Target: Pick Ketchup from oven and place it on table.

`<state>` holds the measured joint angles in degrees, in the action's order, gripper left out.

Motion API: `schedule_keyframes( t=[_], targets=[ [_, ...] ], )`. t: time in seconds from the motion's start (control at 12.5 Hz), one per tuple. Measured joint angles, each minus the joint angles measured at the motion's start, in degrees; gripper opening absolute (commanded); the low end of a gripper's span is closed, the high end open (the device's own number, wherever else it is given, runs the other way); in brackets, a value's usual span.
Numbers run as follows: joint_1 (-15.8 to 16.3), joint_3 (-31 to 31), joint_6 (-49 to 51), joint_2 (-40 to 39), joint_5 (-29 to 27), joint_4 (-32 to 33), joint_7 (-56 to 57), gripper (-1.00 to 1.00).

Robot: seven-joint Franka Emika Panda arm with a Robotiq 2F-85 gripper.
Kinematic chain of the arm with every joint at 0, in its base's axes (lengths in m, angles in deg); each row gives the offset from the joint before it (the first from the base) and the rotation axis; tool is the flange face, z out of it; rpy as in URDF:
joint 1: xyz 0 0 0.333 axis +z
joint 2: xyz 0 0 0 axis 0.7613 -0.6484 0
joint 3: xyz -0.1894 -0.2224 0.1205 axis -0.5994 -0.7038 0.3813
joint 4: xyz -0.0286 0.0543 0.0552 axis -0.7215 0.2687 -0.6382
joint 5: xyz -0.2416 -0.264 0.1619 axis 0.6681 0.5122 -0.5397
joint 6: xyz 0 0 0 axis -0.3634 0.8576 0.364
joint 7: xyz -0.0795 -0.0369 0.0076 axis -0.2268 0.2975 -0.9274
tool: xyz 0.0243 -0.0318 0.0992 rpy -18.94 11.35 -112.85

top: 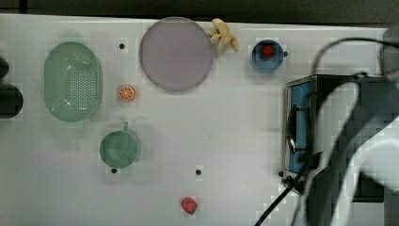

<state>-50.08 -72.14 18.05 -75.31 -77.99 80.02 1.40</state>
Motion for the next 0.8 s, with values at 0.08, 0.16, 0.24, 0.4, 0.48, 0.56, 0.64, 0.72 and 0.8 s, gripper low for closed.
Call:
schedule_keyframes(
  t=[0.08, 0.16, 0.24, 0.4, 0.48, 0.56, 0.64, 0.72, 0.8],
  targets=[
    [0.7, 2.3, 0.0, 2.1, -0.2, -0.4, 0.4, 0.29],
    [1.5, 4.7, 0.0, 3.7, -0.1, -0.6, 0.4, 0.29],
    [2.1, 7.0, -0.3, 4.7, -0.3, -0.6, 0.4, 0.29],
    [4.0, 10.9, 0.8, 5.4, -0.9, -0.5, 1.0, 0.29],
    [4.2, 13.2, 0.8, 4.8, -1.0, -0.2, 1.2, 0.29],
    [5.1, 14.8, 0.9, 4.7, -1.0, 1.4, 1.5, 0.29],
    [6.9, 15.1, 0.4, 4.7, -1.0, 4.2, 1.8, 0.29],
    [8.3, 15.4, -1.1, 4.3, -1.2, 7.1, 1.9, 0.29],
    [9.1, 15.9, -3.3, 3.3, -1.1, 9.4, 1.9, 0.29]
  ],
)
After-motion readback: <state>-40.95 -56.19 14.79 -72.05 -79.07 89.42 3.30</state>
